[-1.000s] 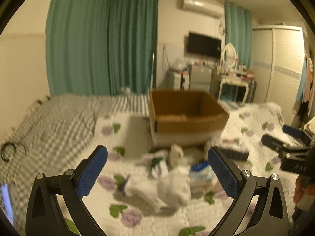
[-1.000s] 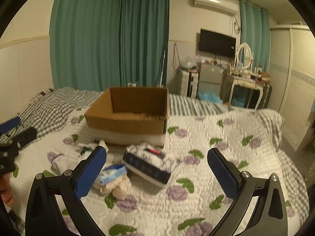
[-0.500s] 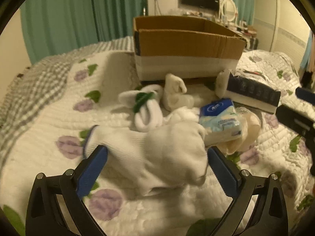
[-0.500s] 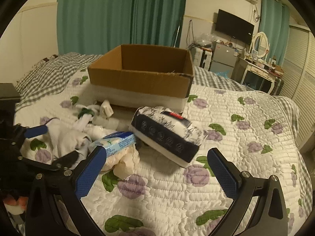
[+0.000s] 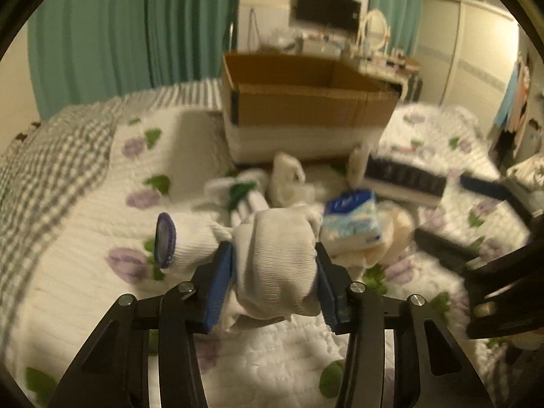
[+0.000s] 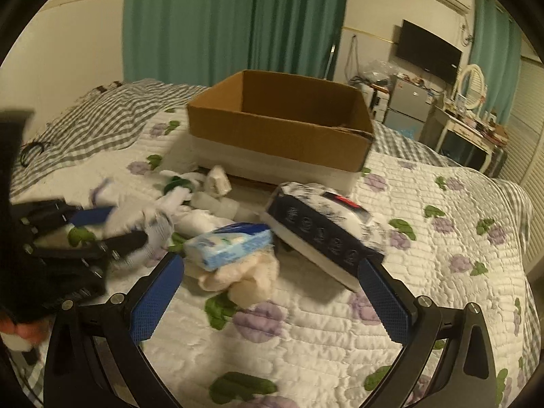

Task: Organize soft objects
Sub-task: 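Grasp the white glove with the left tool while the right tool grasps the tissue pack, then carry glove and tissue pack over the box and open both tools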

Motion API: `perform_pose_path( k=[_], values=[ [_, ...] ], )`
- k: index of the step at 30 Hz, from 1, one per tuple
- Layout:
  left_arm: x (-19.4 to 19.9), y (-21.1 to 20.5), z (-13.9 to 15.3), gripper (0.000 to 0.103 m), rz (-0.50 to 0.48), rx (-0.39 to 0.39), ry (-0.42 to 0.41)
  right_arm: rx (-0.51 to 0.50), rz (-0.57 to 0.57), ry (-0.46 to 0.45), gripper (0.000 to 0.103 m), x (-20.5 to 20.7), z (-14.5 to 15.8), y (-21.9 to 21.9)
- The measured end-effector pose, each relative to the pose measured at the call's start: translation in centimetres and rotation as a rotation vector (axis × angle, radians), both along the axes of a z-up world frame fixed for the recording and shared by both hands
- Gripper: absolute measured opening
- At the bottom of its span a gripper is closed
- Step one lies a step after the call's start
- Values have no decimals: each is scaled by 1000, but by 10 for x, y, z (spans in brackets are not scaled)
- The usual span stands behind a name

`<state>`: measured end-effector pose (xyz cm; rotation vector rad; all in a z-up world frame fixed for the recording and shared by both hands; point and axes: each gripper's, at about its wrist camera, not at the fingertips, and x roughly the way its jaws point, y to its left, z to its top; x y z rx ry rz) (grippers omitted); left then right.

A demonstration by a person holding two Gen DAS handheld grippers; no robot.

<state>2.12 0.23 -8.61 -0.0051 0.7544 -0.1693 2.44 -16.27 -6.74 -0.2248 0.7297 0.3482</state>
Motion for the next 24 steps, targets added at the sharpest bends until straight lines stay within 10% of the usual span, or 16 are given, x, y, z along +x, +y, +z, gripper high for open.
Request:
perform_pose_path(
  k=[13, 24],
  values=[
    [4, 35, 4, 45, 66, -3, 0, -68, 61, 102, 102, 40, -43, 59],
    [1, 32, 3, 45, 46, -2, 3, -56, 63, 116, 78, 46, -46, 61]
  ],
)
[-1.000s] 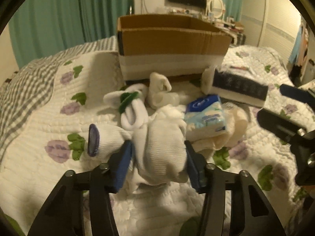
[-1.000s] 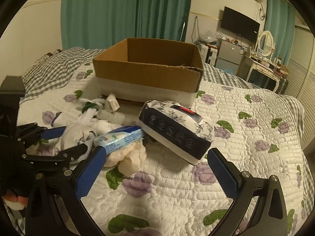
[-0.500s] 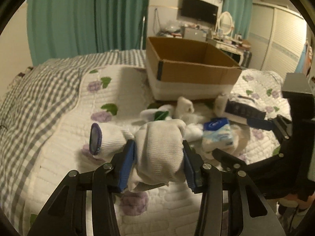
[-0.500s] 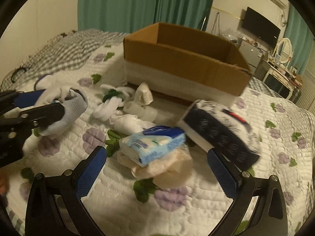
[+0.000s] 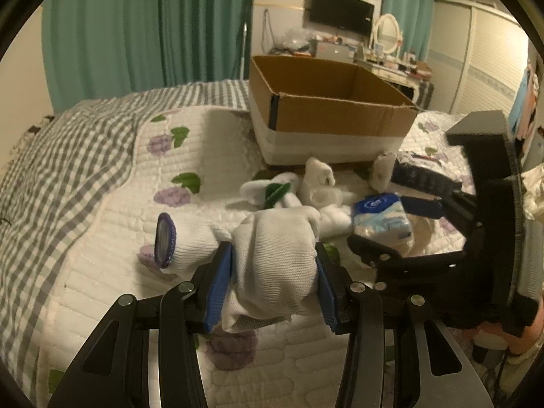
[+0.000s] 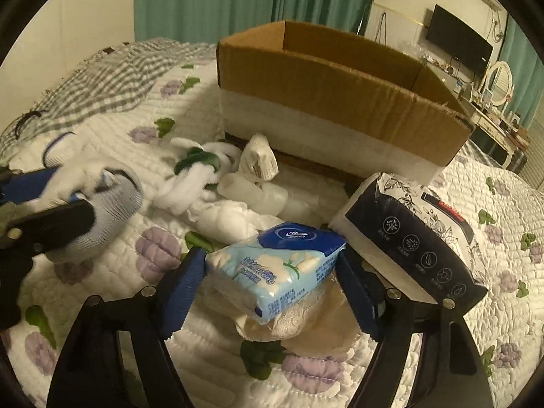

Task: Organize soft objects
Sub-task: 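Carry glove and tissue pack over the box and open both tools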

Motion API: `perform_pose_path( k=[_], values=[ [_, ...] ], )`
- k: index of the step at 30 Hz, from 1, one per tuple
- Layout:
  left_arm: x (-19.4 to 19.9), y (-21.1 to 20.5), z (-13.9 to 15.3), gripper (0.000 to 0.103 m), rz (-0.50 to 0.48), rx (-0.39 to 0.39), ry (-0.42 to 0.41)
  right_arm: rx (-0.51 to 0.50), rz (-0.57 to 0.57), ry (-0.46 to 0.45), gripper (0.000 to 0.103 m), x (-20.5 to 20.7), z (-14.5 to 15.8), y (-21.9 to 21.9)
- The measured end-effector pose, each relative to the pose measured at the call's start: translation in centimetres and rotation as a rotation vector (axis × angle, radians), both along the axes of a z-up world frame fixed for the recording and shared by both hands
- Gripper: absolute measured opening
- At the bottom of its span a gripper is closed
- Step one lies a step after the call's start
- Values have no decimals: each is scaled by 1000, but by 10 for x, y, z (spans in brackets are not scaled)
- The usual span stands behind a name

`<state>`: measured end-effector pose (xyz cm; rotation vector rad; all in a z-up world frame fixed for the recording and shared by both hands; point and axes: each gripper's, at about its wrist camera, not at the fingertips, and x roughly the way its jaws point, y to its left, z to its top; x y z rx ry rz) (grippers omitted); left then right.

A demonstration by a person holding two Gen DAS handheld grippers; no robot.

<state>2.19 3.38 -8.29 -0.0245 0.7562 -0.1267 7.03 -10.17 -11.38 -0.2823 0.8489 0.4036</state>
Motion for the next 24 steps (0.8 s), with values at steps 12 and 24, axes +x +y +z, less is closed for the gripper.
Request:
perform_pose_path(
  k=[12, 24],
  values=[
    [-21, -16, 51, 45, -28, 39, -108, 167, 36, -102, 76, -47, 74, -30],
    [37, -41, 144, 46, -89, 79, -234, 172, 39, -305, 76, 7, 199, -79]
  ],
)
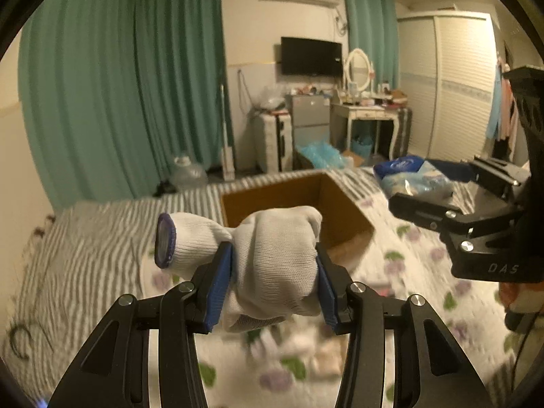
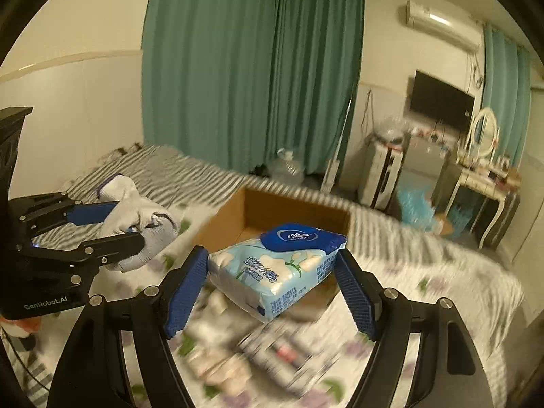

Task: Organize soft objects
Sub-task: 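Carry glove and tissue pack over the box and open both tools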

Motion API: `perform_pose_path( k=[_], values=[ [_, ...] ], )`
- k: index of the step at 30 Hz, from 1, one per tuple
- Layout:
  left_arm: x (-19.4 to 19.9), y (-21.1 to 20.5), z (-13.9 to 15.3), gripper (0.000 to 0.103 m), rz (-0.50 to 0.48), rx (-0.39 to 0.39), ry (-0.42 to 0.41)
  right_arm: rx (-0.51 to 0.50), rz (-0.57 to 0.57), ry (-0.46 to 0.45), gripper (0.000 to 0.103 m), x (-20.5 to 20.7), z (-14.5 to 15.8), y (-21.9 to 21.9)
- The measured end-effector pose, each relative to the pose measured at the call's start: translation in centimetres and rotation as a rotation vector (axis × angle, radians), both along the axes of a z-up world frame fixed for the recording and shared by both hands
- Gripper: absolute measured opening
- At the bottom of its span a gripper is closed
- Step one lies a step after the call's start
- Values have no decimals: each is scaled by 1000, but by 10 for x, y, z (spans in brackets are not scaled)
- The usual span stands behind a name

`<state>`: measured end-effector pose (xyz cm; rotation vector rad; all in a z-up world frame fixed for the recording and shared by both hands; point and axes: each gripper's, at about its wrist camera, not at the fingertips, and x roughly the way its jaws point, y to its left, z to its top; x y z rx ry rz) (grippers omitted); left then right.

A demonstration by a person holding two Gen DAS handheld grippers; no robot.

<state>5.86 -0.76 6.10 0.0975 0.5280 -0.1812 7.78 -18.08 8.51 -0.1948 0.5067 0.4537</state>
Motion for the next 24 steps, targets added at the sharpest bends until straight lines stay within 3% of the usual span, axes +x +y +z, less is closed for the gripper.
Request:
perform_pose_path(
  k=[6, 14, 17, 19, 20, 21, 24],
  values=[
    [76, -15, -1, 46, -32, 28, 3, 5, -1, 12, 76, 71, 6, 1],
    [153, -31, -71, 51, -42, 123, 71, -10, -4, 94, 76, 155, -57, 17],
    [163, -32, -85, 57, -43, 144, 73, -28, -7, 107, 77, 173, -75, 18],
    [163, -33, -87, 70, -48, 143, 50, -16, -21, 119, 80, 179, -81, 15],
    [159, -35, -85, 82, -43, 145, 40, -8, -34, 126, 89, 182, -83, 12],
    [158, -34, -83, 86, -34, 145, 27, -3, -44, 130, 94, 185, -82, 10],
    [152, -29, -70, 86, 5, 125, -23, 26, -67, 98, 98, 176, -73, 2]
  ],
)
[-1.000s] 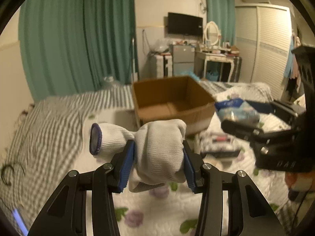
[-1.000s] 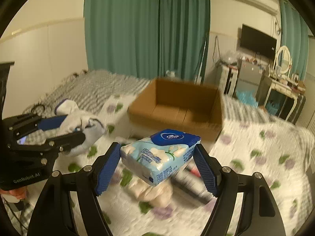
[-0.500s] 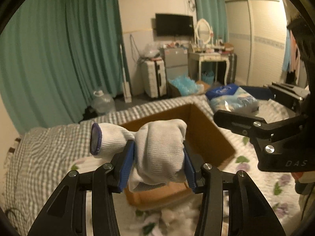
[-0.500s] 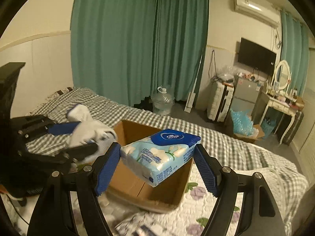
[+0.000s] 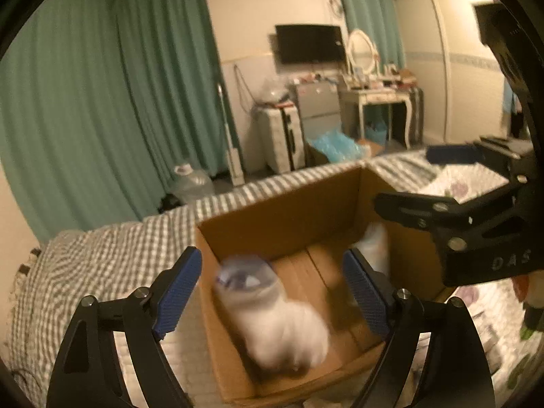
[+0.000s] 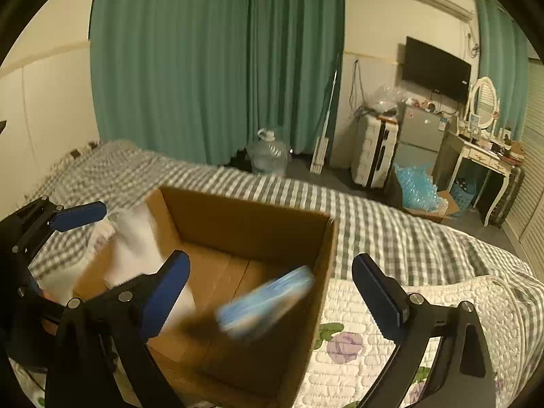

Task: Organize soft objects
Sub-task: 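Carry glove and tissue pack over the box and open both tools, then grasp the cream lace cloth with the right tool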

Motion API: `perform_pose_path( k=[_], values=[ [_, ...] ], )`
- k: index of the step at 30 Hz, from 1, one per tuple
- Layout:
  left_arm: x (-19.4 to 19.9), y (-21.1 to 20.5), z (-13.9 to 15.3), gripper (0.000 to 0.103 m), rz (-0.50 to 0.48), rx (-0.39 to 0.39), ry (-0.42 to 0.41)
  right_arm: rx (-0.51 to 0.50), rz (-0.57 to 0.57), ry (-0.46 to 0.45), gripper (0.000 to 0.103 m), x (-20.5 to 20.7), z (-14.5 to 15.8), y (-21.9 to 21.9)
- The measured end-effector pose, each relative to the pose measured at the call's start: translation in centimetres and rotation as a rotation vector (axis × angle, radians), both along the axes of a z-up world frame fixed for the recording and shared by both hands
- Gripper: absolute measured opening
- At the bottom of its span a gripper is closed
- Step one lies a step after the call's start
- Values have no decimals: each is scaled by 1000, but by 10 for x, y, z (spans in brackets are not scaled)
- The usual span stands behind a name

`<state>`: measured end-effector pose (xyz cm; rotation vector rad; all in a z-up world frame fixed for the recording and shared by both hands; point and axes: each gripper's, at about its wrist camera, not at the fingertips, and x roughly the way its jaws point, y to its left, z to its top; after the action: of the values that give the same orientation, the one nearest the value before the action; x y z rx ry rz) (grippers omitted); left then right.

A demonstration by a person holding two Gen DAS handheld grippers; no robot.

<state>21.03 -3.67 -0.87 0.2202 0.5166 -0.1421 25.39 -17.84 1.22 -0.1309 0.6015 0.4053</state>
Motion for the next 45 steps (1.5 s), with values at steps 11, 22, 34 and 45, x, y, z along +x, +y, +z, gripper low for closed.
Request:
perform_pose_path(
  k=[11, 22, 34, 45],
  values=[
    [-82, 17, 101, 93, -1, -73, -140, -6, -26, -185, 102, -100, 115, -17],
    [-178, 55, 126, 98, -4, -166, -207, -85, -11, -258, 103, -228, 155, -14],
    [-198, 62, 1, 98, 108, -141, -49, -76, -17, -81, 103, -253, -1, 12],
    [-175, 74, -85, 98, 166, -180, 242, -64, -33, 193, 103, -222, -111, 21]
  ],
)
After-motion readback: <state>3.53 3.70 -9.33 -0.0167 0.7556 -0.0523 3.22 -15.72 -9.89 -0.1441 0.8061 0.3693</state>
